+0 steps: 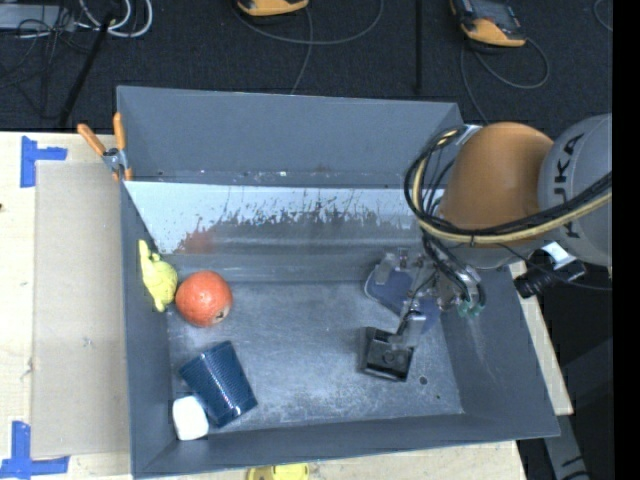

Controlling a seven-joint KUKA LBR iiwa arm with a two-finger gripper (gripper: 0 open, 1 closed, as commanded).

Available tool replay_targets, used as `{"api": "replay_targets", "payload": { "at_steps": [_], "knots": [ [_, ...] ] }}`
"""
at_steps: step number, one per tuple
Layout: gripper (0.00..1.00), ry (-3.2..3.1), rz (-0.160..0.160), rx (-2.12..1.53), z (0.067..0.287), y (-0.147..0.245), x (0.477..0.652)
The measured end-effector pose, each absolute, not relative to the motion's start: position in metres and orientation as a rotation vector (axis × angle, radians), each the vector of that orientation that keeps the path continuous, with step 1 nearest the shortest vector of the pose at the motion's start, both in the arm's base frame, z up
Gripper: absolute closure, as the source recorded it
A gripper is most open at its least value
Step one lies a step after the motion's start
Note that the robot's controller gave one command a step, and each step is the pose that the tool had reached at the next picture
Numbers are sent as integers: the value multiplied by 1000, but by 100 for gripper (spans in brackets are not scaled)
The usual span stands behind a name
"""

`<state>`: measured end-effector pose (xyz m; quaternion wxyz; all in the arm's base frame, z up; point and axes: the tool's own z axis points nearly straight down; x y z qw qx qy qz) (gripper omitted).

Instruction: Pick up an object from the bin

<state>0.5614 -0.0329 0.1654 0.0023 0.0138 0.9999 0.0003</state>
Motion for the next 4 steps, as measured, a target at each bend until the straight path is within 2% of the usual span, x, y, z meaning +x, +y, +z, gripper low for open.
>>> {"api": "replay_targets", "payload": {
  "at_steps": [1, 3, 4],
  "knots": [
    [0, 3144, -3, -27, 122, -28, 559],
    [0, 3142, -2, 21, 87, -58, 532],
    [100, 3139, -3, 261, 74, -52, 540]
  ]
}}
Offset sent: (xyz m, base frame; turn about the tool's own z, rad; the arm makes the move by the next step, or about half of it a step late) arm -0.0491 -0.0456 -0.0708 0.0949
